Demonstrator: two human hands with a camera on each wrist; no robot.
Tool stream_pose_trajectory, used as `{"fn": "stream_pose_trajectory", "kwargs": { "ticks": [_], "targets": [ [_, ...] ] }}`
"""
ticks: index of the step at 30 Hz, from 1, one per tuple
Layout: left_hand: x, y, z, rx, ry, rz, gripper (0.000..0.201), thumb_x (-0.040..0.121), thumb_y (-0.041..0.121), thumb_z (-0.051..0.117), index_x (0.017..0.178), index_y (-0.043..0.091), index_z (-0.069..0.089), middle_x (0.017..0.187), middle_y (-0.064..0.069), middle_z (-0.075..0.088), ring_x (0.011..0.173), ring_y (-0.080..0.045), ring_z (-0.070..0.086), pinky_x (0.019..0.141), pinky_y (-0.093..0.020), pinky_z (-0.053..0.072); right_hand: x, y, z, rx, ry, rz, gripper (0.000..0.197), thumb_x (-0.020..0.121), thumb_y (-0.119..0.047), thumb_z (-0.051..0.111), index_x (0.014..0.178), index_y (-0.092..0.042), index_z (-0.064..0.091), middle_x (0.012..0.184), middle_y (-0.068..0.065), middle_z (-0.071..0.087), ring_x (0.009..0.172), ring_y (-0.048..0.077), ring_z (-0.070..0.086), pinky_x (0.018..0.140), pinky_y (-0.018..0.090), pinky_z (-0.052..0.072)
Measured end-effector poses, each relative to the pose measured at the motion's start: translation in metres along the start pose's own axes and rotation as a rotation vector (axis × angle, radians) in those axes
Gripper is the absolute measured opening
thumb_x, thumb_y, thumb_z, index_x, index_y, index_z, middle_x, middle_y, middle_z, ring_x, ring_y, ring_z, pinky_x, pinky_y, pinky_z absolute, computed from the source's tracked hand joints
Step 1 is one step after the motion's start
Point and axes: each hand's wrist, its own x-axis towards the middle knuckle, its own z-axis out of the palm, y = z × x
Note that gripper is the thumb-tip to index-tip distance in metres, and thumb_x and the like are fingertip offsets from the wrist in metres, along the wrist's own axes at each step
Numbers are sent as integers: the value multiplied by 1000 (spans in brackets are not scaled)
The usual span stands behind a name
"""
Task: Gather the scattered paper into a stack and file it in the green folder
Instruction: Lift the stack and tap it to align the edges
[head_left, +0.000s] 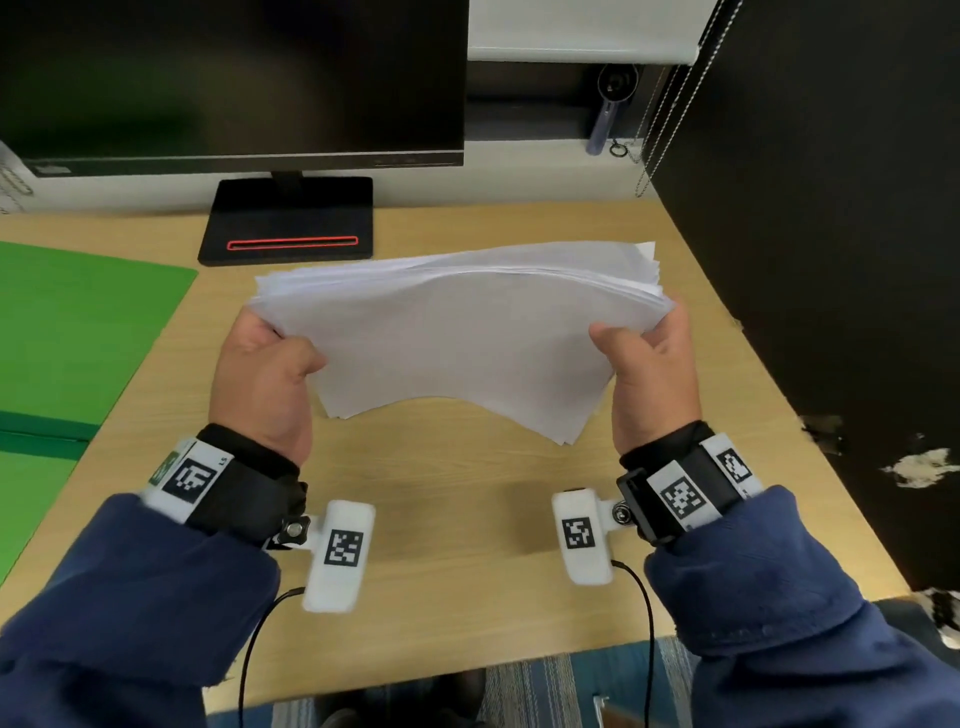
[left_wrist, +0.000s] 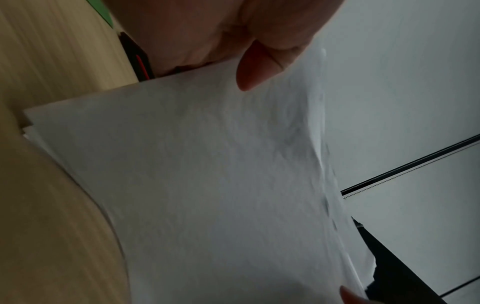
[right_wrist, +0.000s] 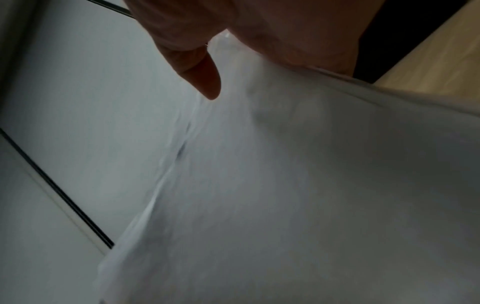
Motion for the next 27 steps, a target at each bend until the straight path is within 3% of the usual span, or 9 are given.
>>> {"fn": "stream_pose_trajectory", "kwargs": {
  "ticks": [6, 9, 11, 13, 15, 17, 19, 23, 27],
  "targets": [
    [2, 7, 3, -2, 5, 13, 48, 68, -17, 38, 96, 16, 58, 95, -2, 70, 88, -17, 67, 77, -24, 54, -1, -1, 2, -34, -17, 45, 66, 70, -4, 52, 134, -14, 44, 108, 0, 62, 92, 11, 63, 71, 26, 53],
    [5, 0, 0, 23, 22, -27, 52, 64, -13, 40, 104, 13, 60, 101, -4, 69, 89, -14, 68, 74, -22, 55, 2, -1, 4, -22, -8, 46, 63, 72, 0, 51, 133, -17, 46, 108, 0, 63, 92, 11, 64, 71, 24, 54],
    [4, -2, 0, 36, 30, -56, 55, 63, -8, 43, 114, 6, 58, 103, -6, 67, 88, -12, 68, 72, -22, 54, 1, 3, 4, -59, 9, 85, 57, 71, -3, 51, 127, -13, 53, 107, 1, 66, 91, 11, 65, 75, 30, 52],
    [1, -3, 4, 69, 26, -58, 52, 74, -8, 46, 125, -2, 57, 100, -2, 70, 89, -12, 69, 70, -19, 54, -4, 8, 5, -126, 5, 105, 46, 75, -6, 53, 120, -12, 61, 108, 2, 70, 92, 11, 67, 79, 34, 50],
    [-2, 2, 11, 78, 21, -31, 47, 86, -12, 43, 128, 3, 58, 101, 2, 72, 89, -9, 70, 69, -17, 55, -6, 9, 7, -131, 16, 70, 34, 86, -6, 52, 115, -21, 65, 108, -3, 73, 95, 9, 68, 79, 31, 51],
    [-2, 8, 15, 58, 38, 6, 48, 89, -13, 41, 125, 13, 59, 104, 5, 71, 89, -5, 69, 71, -18, 55, -6, 2, 9, -111, 16, 10, 34, 93, -4, 48, 110, -28, 66, 105, -8, 73, 93, 4, 68, 76, 24, 53],
    [0, 13, 15, 52, 41, 28, 47, 85, -9, 44, 125, 11, 58, 108, 1, 70, 94, -7, 68, 75, -19, 55, -5, -2, 9, -80, 12, -21, 34, 94, -2, 47, 110, -28, 64, 103, -10, 71, 88, -2, 68, 72, 20, 54],
    [2, 14, 12, 83, 50, 5, 48, 76, -3, 48, 124, 1, 53, 101, -2, 68, 86, -9, 67, 71, -18, 54, -6, 0, 8, -95, 14, 2, 35, 91, 2, 49, 121, -15, 57, 99, -8, 64, 77, -8, 63, 67, 17, 51],
    [5, 16, 14, 93, 54, 0, 49, 74, -5, 47, 122, 3, 51, 102, -6, 67, 86, -12, 67, 71, -20, 55, -8, -9, 12, -113, 35, -93, 56, 93, 0, 54, 143, -18, 38, 122, 6, 59, 94, 2, 65, 75, 20, 55]
  ]
}}
